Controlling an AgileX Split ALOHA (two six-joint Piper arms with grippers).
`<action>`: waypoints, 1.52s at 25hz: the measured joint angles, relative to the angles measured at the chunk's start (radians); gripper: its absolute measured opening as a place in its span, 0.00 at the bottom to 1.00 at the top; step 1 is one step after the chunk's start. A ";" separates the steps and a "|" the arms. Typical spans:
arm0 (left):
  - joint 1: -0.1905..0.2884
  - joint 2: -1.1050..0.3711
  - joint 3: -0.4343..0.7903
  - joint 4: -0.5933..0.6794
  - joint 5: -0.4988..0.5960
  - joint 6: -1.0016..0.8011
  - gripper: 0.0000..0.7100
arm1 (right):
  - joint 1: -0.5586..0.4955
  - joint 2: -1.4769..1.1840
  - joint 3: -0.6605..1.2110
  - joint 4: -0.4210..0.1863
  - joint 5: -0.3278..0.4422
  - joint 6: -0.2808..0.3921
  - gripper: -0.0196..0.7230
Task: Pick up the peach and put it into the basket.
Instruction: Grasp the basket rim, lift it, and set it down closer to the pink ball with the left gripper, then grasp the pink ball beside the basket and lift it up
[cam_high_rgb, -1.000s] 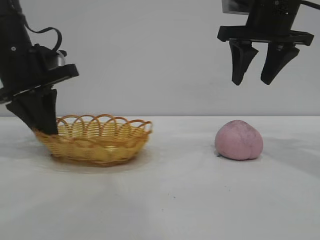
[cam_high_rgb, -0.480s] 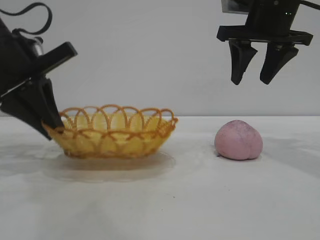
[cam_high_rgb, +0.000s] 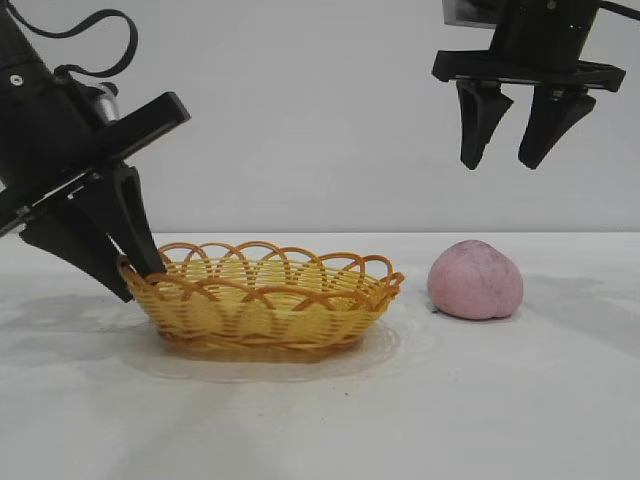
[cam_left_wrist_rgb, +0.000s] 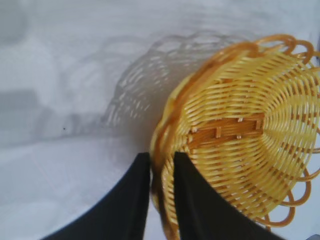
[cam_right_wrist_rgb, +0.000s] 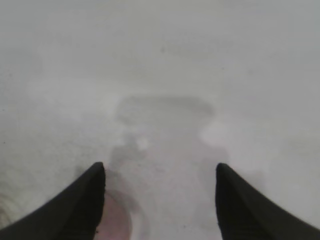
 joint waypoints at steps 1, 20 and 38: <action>0.000 0.000 0.000 0.000 0.000 0.000 0.32 | 0.000 0.000 0.000 0.000 0.000 0.000 0.59; 0.164 -0.122 -0.028 0.223 0.020 0.056 0.33 | 0.000 0.000 0.000 0.003 -0.002 -0.007 0.59; 0.228 -0.337 -0.040 0.952 -0.080 -0.446 0.33 | -0.001 0.000 0.020 0.026 -0.007 -0.018 0.59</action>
